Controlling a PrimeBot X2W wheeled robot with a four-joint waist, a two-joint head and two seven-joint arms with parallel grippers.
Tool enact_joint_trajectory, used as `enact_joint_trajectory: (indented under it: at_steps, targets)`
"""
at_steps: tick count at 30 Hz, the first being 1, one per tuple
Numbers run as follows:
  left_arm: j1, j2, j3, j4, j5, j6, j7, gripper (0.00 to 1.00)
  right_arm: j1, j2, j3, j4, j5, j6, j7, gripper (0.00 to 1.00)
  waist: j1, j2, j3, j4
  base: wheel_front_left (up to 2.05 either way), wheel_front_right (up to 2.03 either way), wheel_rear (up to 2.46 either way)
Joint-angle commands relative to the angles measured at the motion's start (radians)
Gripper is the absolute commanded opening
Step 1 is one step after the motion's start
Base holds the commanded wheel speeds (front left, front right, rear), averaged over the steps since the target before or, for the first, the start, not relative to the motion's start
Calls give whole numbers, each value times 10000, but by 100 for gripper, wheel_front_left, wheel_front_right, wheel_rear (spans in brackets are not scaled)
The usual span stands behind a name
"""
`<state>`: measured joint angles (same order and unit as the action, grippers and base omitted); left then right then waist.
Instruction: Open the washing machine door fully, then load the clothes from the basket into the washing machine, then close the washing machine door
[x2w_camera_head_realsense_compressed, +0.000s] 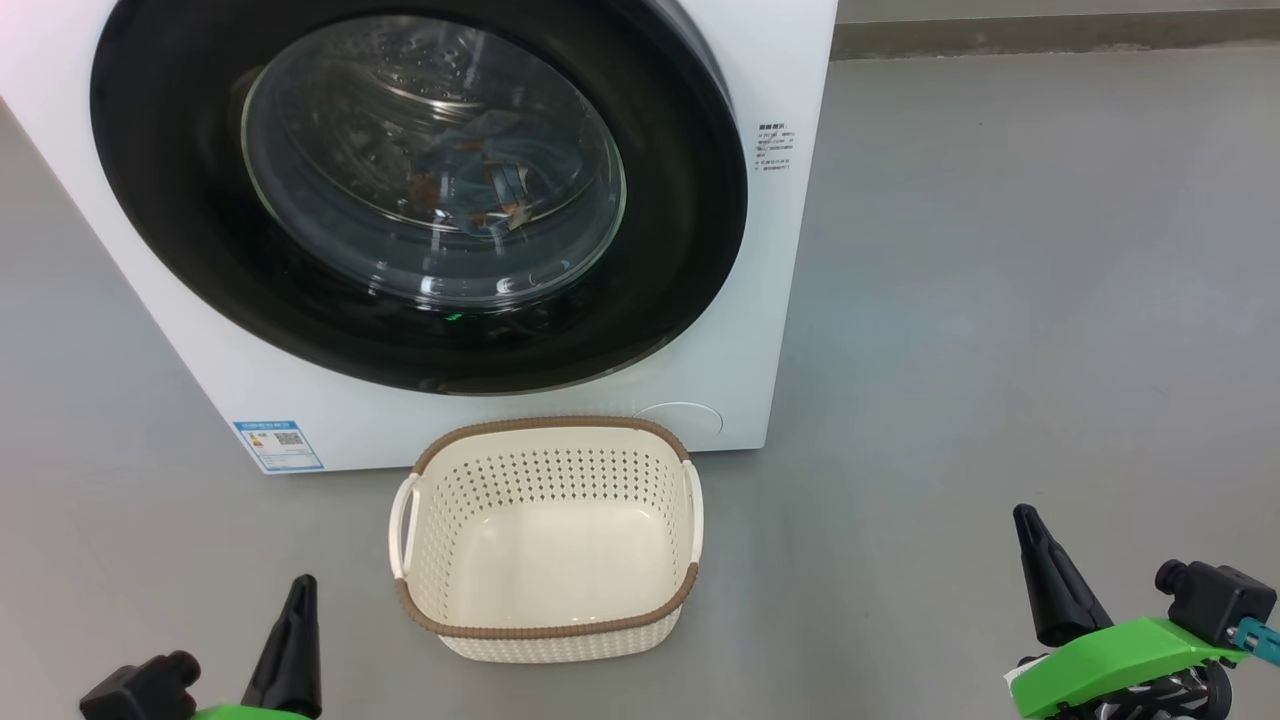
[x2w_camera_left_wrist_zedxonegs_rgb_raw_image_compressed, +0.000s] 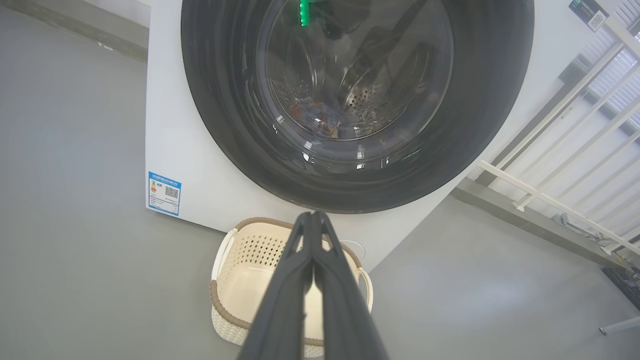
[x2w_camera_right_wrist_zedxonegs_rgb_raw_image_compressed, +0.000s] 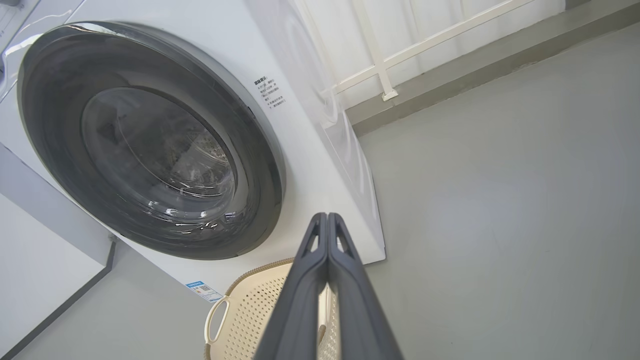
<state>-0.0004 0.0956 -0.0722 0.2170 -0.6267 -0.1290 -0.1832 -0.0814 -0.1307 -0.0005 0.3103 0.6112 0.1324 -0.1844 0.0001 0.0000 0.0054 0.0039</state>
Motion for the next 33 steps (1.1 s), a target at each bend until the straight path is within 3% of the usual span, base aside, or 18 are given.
enact_joint_trajectory:
  at_steps: [1,33]
  targets:
    - [-401,99,200,-190,-261,-5,52,0,-258,-48,-44,-290,255,-4,81,0,-1,0,-1,-1,0,0,0]
    - [-619,-61,715,-37,-3400,-9,981,0,-260,230,-403,-409,3423,-8,1028,0,-1,0,-8,-13,0,0,0]
